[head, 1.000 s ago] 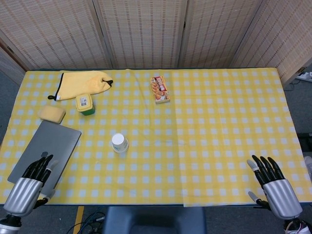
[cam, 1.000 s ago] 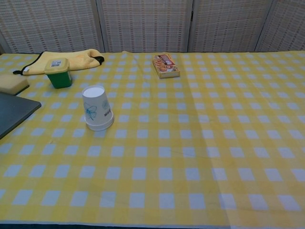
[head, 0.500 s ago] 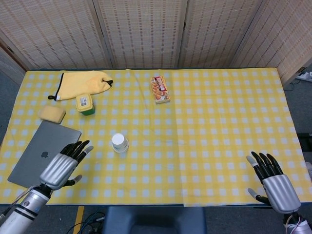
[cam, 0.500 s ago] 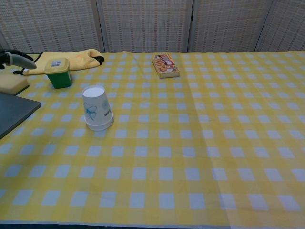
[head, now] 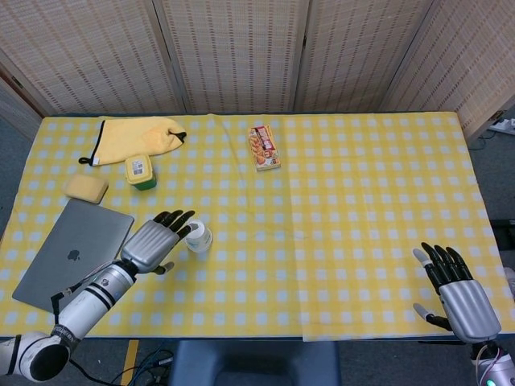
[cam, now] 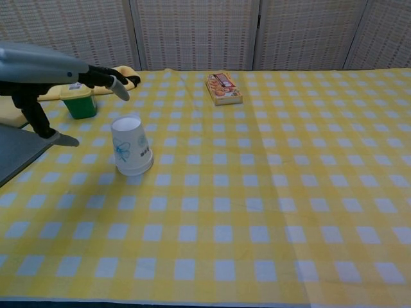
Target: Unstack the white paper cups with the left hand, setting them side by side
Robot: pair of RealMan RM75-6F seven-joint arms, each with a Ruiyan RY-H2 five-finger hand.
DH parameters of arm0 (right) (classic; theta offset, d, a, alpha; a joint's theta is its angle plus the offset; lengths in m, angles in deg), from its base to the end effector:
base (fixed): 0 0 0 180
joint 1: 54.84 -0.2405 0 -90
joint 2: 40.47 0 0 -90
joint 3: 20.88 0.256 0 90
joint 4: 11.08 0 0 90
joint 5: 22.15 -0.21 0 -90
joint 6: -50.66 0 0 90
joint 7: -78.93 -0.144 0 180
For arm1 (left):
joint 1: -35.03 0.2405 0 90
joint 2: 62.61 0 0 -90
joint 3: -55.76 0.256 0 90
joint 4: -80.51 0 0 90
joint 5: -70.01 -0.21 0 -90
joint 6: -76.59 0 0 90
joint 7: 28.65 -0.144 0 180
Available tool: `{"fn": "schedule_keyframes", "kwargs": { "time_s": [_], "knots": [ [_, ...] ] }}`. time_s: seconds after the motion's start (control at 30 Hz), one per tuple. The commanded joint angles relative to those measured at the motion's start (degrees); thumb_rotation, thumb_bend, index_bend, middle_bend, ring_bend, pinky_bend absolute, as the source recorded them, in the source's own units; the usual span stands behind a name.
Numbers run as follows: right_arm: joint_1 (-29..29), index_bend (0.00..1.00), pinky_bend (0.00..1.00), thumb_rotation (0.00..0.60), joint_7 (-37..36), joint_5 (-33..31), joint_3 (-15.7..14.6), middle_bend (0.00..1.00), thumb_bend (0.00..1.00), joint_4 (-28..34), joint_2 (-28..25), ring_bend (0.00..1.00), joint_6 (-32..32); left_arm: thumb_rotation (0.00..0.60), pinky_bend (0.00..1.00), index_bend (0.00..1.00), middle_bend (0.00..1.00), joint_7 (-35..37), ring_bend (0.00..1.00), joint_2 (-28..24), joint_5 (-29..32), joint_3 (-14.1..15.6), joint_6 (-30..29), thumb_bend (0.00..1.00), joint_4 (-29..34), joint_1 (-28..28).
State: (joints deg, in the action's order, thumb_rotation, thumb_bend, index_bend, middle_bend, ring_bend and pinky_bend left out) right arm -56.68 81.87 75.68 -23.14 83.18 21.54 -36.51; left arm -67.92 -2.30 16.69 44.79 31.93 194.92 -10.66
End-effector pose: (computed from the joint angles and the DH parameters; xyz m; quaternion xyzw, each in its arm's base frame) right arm -0.2936 -0.1434 0.1492 0.6625 -0.3581 0.3796 0.5373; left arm -0.1110 0.3121 0.0801 -0.8380 -0.2820 -0.2578 0.3896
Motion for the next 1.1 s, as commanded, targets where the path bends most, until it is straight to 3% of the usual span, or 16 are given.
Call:
{"fn": "schedule_keyframes", "kwargs": {
  "time_s": [0.03, 0.43, 0.73, 1.1],
  "knots": [
    [-0.14, 0.00, 0.00, 0.600, -0.02, -0.19, 0.04, 0.00, 0.19, 0.02, -0.03, 0.00, 0.25, 0.600, 0.16, 0.17, 0.00, -3.14, 0.00, 3.06, 6.73, 0.07, 2.85, 0.30, -4.41, -6.39],
    [-0.72, 0.00, 0.00, 0.600, -0.30, -1.79, 0.46, 0.00, 0.19, 0.28, -0.29, 0.00, 1.38, 0.600, 0.16, 0.19, 0.00, -5.82, 0.00, 5.92, 21.63, 4.69, 5.15, 0.30, -11.37, -19.36],
    [-0.76, 0.00, 0.00, 0.600, -0.28, -1.67, 0.26, 0.00, 0.19, 0.38, -0.35, 0.00, 1.34, 0.600, 0.16, 0.22, 0.00, -5.25, 0.00, 5.90, 25.72, 8.41, 4.31, 0.30, -12.88, -23.72],
    [-0.58, 0.00, 0.00, 0.600, -0.28, -1.22, -0.01, 0.00, 0.19, 0.36, -0.39, 0.00, 0.81, 0.600, 0.16, 0.26, 0.00, -3.91, 0.00, 4.88, 26.36, 11.69, 1.79, 0.30, -11.64, -25.43]
  ]
}}
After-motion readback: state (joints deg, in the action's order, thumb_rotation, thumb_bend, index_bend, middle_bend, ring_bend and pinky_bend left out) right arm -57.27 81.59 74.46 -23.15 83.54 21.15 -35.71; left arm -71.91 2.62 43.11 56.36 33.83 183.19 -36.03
